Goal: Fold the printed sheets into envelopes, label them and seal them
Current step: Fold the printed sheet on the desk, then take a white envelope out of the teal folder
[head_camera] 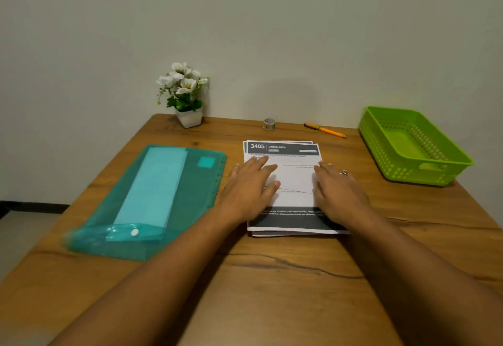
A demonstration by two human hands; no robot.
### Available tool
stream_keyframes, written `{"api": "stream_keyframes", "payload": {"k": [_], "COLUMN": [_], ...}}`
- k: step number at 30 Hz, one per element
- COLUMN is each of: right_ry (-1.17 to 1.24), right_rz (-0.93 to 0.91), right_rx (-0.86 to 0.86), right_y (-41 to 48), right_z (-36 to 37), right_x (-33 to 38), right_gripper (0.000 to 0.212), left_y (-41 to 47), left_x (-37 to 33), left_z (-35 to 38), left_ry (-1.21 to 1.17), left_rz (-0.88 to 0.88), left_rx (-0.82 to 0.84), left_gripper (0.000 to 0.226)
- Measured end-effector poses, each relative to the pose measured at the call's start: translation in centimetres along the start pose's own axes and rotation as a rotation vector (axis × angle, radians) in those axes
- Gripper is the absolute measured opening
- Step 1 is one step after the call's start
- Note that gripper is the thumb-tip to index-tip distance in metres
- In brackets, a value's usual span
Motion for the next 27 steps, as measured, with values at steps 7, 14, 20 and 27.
{"api": "stream_keyframes", "payload": {"k": [7,14,20,27], "right_ry": [0.144,0.144,0.166,0.233], "right_rz": [-0.279,-0.535,-0.599,-0.61], "right_rx": [0.05,0.154,0.247,0.276], "right_y": [-1.2,-2.7,-2.9,-2.5], "right_z": [-1.0,-0.2,0.8,1.1], "right_x": [12.1,22.7,27.1,27.4], "right_gripper": [0.039,0.029,0.023,0.031], "left_y": [-5.8,-13.9,-17.5,-17.7], "left_x": [4.9,13.1,14.6,15.1], "left_z": [-6.5,-11.7,-12.4,-12.9], "left_ry": [0.029,0.087,-0.025,-0.225], "left_rz": [-0.162,-0.365,-0.388,-0.423], "left_rx": [-0.128,-0.084,0.068,0.104], "left_gripper": [0.052,0.05,0.027,0.036]}}
Point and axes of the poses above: each hand's wrist, its own y-axis towards the middle knuckle, its own z-axis out of the palm, x = y × z, the point moved 2 cm from there along y, towards the middle knuckle, and after that the axes turned 6 degrees about z, right-handed, at the moved point
